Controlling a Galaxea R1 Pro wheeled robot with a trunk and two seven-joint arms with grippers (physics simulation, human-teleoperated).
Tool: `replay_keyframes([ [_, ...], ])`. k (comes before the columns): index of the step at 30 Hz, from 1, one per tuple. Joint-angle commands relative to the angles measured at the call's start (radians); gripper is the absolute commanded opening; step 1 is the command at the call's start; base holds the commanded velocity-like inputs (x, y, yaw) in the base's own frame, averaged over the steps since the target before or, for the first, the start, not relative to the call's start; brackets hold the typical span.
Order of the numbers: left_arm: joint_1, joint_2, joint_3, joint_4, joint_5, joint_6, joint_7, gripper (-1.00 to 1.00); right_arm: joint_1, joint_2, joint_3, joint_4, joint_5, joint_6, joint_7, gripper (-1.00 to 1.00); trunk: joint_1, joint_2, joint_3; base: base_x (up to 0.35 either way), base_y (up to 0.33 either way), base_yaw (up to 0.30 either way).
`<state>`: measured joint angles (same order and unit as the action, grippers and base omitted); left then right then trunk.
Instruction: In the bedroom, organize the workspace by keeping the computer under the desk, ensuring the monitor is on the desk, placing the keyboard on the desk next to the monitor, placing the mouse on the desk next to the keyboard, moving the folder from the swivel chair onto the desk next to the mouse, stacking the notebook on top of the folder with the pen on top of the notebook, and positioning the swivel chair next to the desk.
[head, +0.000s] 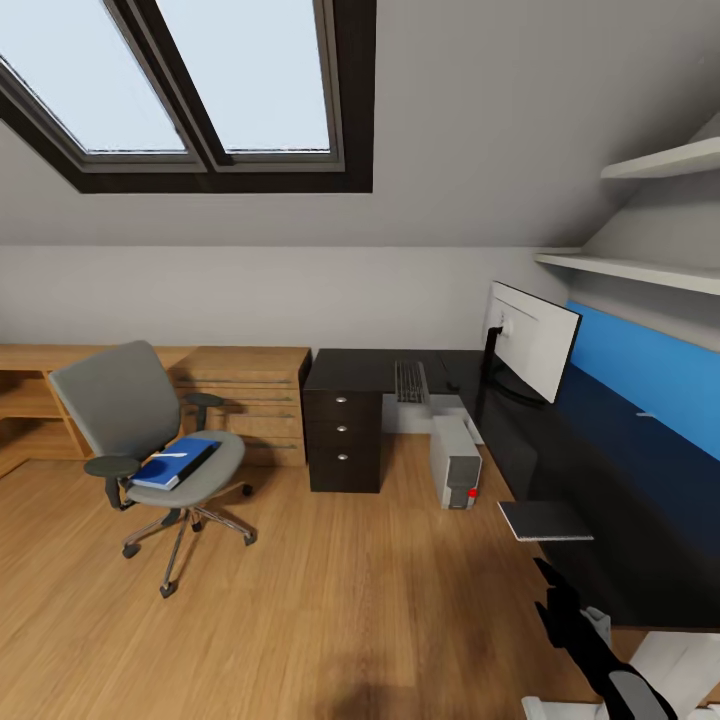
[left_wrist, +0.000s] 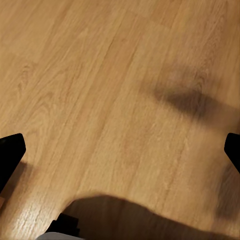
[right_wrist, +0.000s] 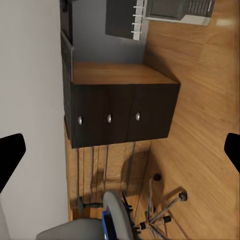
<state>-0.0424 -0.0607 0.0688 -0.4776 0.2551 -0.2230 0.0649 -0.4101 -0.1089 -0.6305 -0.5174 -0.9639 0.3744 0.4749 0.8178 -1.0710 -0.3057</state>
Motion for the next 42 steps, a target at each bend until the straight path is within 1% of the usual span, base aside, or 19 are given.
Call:
replay_keyframes([
  [1,-0.001,-0.001,0.002,0.000,0.006,-0.003,0.000,1.00,-0.001,0.001,-0.005,-0.004,-0.007,0.009,-0.007,1.00,0.000,-0.001,-0.001,0.000,0.000,0.000],
  [9,-0.001,-0.003,0.002,0.001,0.006,-0.002,0.003,1.00,-0.002,0.002,-0.006,-0.047,-0.012,0.009,-0.112,1.00,0.000,-0.001,-0.001,0.000,0.000,0.000],
  [15,-0.001,-0.003,0.002,0.002,0.006,-0.001,0.003,1.00,-0.002,0.005,-0.006,-0.078,-0.014,0.010,-0.151,1.00,0.000,-0.001,-0.001,0.000,0.000,0.000],
  [37,-0.001,0.001,-0.002,0.002,0.000,-0.001,-0.001,1.00,-0.003,0.006,-0.005,-0.085,-0.013,0.010,-0.165,1.00,0.000,-0.001,-0.001,0.001,0.000,0.000],
  [42,-0.001,0.003,-0.002,-0.002,-0.001,0.000,-0.001,1.00,-0.003,0.004,-0.005,-0.084,-0.013,0.011,-0.175,1.00,0.000,-0.001,-0.001,0.154,0.000,0.000],
])
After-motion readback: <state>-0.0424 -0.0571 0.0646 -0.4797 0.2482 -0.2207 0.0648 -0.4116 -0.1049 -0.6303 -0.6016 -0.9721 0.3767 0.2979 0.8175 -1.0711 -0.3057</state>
